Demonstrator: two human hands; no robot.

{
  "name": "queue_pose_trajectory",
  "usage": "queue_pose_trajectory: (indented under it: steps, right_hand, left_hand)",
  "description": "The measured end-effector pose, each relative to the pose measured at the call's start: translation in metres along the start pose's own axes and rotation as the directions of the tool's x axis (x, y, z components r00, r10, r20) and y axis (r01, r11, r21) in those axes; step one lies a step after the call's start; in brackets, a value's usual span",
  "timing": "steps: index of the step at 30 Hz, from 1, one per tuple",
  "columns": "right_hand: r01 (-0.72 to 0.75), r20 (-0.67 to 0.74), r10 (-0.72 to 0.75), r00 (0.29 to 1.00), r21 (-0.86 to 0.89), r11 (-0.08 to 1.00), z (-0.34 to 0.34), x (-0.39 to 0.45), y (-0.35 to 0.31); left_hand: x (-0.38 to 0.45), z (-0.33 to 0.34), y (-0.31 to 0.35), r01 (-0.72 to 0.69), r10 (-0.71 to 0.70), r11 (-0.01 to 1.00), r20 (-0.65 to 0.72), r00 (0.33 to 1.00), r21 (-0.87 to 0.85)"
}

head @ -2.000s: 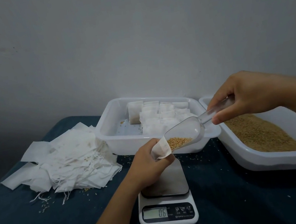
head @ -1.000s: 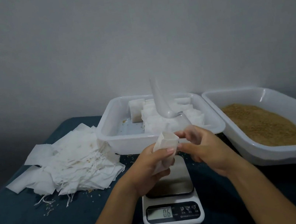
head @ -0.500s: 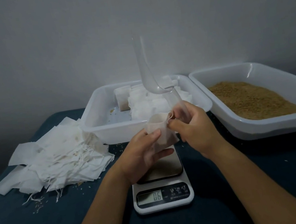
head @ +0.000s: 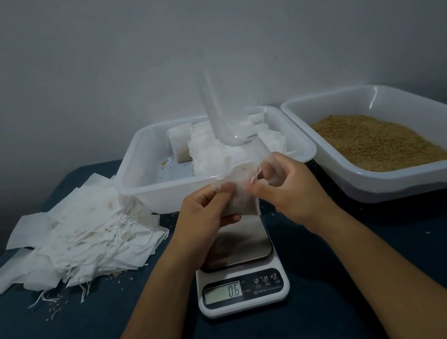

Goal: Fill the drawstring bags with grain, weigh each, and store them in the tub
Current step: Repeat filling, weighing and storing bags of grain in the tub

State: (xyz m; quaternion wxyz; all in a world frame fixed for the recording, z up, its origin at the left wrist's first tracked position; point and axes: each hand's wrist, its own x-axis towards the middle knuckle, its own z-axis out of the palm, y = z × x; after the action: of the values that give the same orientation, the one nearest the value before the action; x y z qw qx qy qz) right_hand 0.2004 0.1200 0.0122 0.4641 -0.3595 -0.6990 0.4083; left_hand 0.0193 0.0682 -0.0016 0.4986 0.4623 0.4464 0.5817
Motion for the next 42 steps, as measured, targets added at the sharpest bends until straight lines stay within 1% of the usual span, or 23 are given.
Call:
queue_pose_trajectory:
  steps: [2, 4, 8, 11, 16, 18, 21, 24, 26, 29, 30, 32, 35, 37, 39, 40, 42]
  right_hand:
    - [0.019, -0.042, -0.02, 0.999, -0.021, 1.0, 0.003, 0.001, 0.003]
    - [0.023, -0.065, -0.024, 0.998, -0.008, 1.0, 0.003, 0.002, 0.006]
    - [0.005, -0.018, -0.005, 1.0, -0.004, 1.0, 0.004, -0.001, 0.006]
    - [-0.018, 0.007, 0.018, 1.0, 0.008, 1.0, 0.01, -0.003, 0.01]
    - [-0.099, 0.062, 0.101, 0.993, -0.046, 0.994, 0.02, -0.008, 0.014]
    - [-0.111, 0.065, 0.119, 0.991, -0.113, 0.987, 0.02, -0.007, 0.017]
    - [-0.109, 0.056, 0.125, 0.991, -0.227, 0.968, 0.02, -0.005, 0.023]
    - [-0.129, 0.07, 0.154, 0.986, -0.28, 0.951, 0.02, -0.004, 0.026]
    - [-0.153, 0.098, 0.188, 0.977, -0.287, 0.946, 0.018, -0.004, 0.026]
    - [-0.161, 0.146, 0.195, 0.97, -0.22, 0.962, 0.01, -0.004, 0.023]
    - [-0.166, 0.136, 0.194, 0.972, -0.193, 0.967, 0.008, -0.004, 0.021]
    - [-0.159, 0.065, 0.171, 0.983, -0.159, 0.974, 0.005, -0.005, 0.018]
    - [-0.11, -0.083, 0.094, 0.992, -0.213, 0.971, 0.003, -0.006, 0.016]
    - [-0.085, -0.156, 0.052, 0.986, -0.212, 0.973, 0.001, -0.005, 0.018]
    - [-0.082, -0.212, 0.043, 0.976, -0.177, 0.981, 0.001, -0.004, 0.02]
    - [-0.085, -0.233, 0.047, 0.971, -0.158, 0.984, 0.001, -0.004, 0.02]
    - [-0.093, -0.26, 0.061, 0.964, -0.115, 0.989, 0.001, -0.003, 0.02]
  left_hand:
    - [0.0, -0.003, -0.002, -0.003, 0.002, 0.999, 0.02, 1.0, 0.046]
    - [0.0, -0.007, -0.002, -0.032, 0.025, 0.992, 0.058, 0.998, 0.12]
    - [0.003, -0.018, -0.001, -0.125, 0.107, 0.927, 0.07, 0.992, 0.353]
    - [0.004, -0.031, 0.002, -0.119, 0.078, 0.874, 0.105, 0.991, 0.471]
    - [0.003, -0.045, 0.008, -0.055, -0.007, 0.854, 0.116, 0.993, 0.517]
    - [0.005, -0.046, 0.006, -0.036, -0.042, 0.798, 0.115, 0.992, 0.602]
    - [0.007, -0.045, 0.002, -0.05, -0.025, 0.679, 0.09, 0.996, 0.733]
    - [0.007, -0.044, -0.002, -0.057, 0.017, 0.609, 0.059, 0.998, 0.791]
    - [0.008, -0.044, -0.004, -0.076, 0.069, 0.584, 0.043, 0.997, 0.809]
    - [0.01, -0.045, -0.005, -0.073, 0.103, 0.601, 0.014, 0.995, 0.796]
    - [0.011, -0.046, -0.006, -0.064, 0.103, 0.615, 0.0, 0.995, 0.786]
    - [0.012, -0.048, -0.007, -0.028, 0.095, 0.648, -0.044, 0.994, 0.761]
    - [0.016, -0.055, -0.01, 0.053, 0.124, 0.663, -0.179, 0.976, 0.747]
    - [0.02, -0.062, -0.011, 0.145, 0.145, 0.657, -0.313, 0.939, 0.74]
    - [0.023, -0.069, -0.012, 0.234, 0.133, 0.683, -0.433, 0.892, 0.692]
    - [0.023, -0.072, -0.012, 0.266, 0.123, 0.69, -0.471, 0.873, 0.673]
    - [0.024, -0.078, -0.014, 0.307, 0.104, 0.683, -0.504, 0.857, 0.663]
